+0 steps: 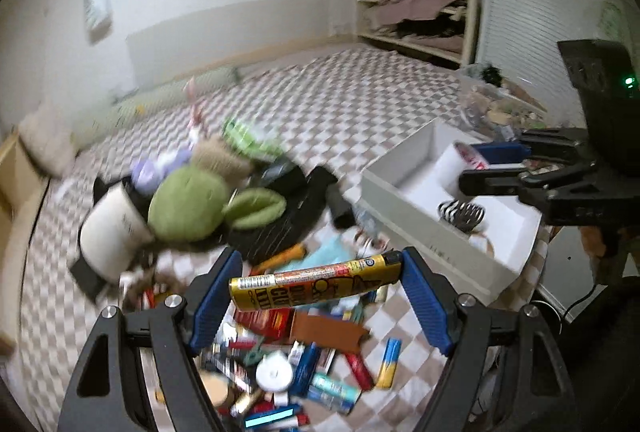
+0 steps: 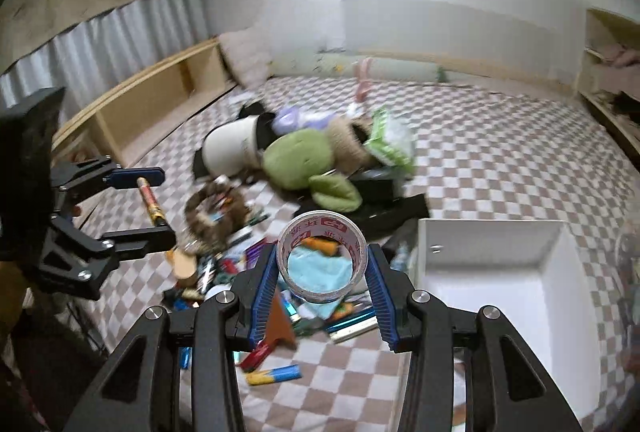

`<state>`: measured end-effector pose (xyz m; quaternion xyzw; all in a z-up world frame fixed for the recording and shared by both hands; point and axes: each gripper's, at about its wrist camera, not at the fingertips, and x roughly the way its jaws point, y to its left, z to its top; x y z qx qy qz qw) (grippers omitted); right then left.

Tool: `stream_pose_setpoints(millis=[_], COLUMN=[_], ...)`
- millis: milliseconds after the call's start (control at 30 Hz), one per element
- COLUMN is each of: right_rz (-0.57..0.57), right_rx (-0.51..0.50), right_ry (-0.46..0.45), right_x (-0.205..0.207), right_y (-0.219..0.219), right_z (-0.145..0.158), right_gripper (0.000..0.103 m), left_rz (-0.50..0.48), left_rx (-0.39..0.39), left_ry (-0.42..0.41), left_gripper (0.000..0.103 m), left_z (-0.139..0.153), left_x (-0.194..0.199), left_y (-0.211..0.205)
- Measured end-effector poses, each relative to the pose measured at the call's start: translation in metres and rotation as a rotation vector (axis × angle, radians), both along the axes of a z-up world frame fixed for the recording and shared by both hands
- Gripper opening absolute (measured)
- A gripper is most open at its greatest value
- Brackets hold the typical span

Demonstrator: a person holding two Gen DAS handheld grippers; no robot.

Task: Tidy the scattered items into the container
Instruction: 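Carry the tape roll over the box with the right gripper while the left carries the can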

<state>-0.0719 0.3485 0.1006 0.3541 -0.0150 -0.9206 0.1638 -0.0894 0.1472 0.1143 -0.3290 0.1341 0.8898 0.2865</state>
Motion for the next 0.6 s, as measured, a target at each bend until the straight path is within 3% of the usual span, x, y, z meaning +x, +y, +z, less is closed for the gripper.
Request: stream_pose_setpoints(millis=[200, 367, 600], right_rz=[-0.149, -0.264, -0.365], right_rx=[-0.062, -0.084, -0.089], right_ry=[-0.013, -0.072, -0.153], right_x=[-0.007, -0.021, -0.034], right_y=[0.055, 0.093, 0.128], right_z=[-0.005, -0.027, -0.054], right_gripper=[0.045, 0.045, 0.045], left_rz=[-0.079, -0.142, -0.189], left_rx=[0.047, 0.059, 0.037], left_ry=[0.024, 0.018, -0.026], left_gripper=[0.080, 0.080, 0.080], left_z=[0.014, 0.016, -0.005], left_x=[-0.007, -0.010, -0.025], left_y=[0.047, 0.090, 0.136])
